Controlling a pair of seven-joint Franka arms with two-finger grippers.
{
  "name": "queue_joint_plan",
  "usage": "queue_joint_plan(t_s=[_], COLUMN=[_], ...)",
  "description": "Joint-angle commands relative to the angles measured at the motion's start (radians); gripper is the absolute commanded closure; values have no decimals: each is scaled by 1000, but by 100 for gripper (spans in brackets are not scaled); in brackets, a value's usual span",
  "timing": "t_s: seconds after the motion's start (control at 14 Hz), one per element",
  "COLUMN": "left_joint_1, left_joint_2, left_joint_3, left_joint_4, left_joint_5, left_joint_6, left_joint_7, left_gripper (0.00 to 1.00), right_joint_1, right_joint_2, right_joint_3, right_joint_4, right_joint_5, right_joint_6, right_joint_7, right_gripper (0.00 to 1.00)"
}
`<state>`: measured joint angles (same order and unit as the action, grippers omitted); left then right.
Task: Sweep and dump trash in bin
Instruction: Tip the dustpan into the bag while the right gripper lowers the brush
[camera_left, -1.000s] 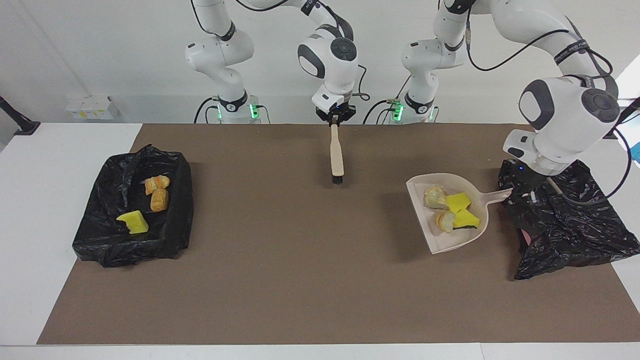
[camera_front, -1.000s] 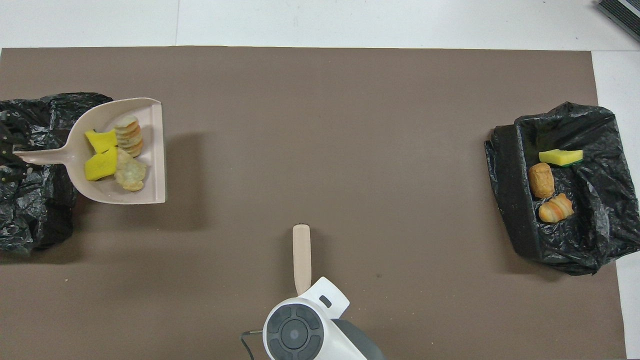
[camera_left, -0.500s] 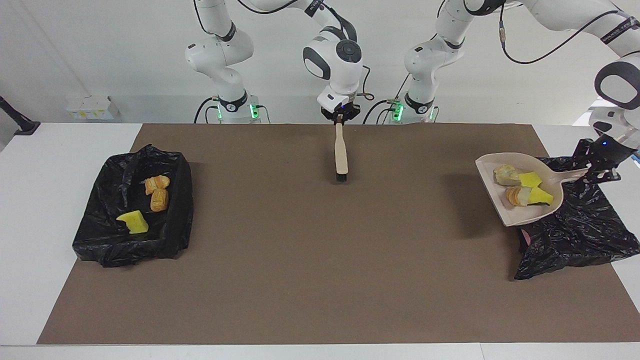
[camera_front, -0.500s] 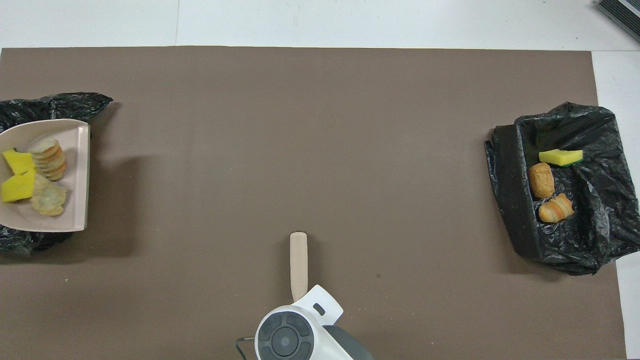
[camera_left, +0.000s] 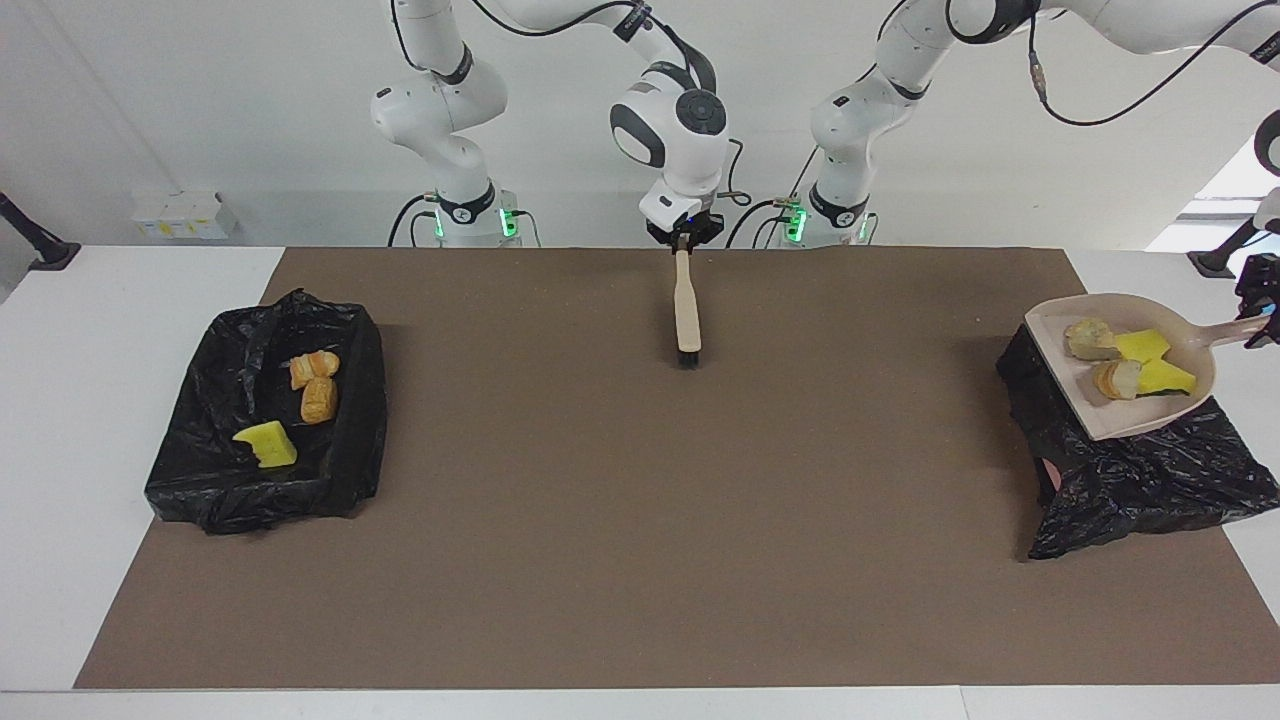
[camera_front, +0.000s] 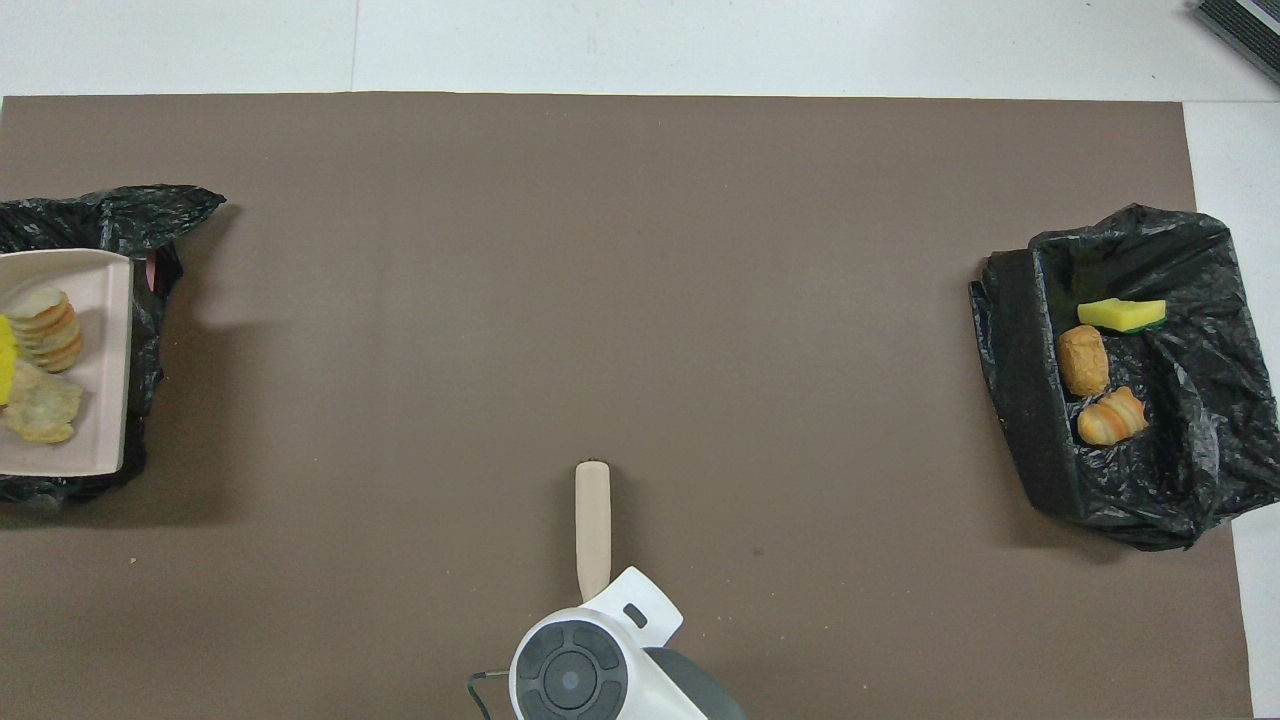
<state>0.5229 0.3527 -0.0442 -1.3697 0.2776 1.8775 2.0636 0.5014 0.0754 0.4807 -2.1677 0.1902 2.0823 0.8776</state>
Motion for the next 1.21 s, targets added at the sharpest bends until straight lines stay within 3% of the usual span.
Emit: queue_joint_plan(t_s=[0.0,0.07,0.21,0.43,0.57,0.71,1.14], left_joint_1=[-6,-6,-15,-49,-52,-60,-121], left_joint_2=[43,43,39,9,8,2,-73], left_joint_3=[-3,-3,-6,-3,-6,-3,-8], left_joint_4=[69,67,46,-26,-29,-29,-73], left_joint_5=[100,135,262,352,422,430,669], left_joint_6=[15,18,83,164,166,166,187], left_joint_7=[-80,-138,-169,-226,-267,-266,-284], left_gripper=[100,100,100,100,100,100,100], right_joint_1=[2,2,2,0,-9,-41,-200], right_joint_2=[-17,-25,-25,-19,-14,-14,-46], right_joint_3=[-1,-1,-1,-4,-7,-10,-13], right_joint_4=[-24,-37,-37,-34,-18,-11,57], right_joint_5=[23,23,23,9,0,0,-55], right_joint_6=[9,15,19,27,45,87,78], right_joint_7=[20,20,20,18,18,17,-46], right_gripper=[78,63,57,50,37,33,20])
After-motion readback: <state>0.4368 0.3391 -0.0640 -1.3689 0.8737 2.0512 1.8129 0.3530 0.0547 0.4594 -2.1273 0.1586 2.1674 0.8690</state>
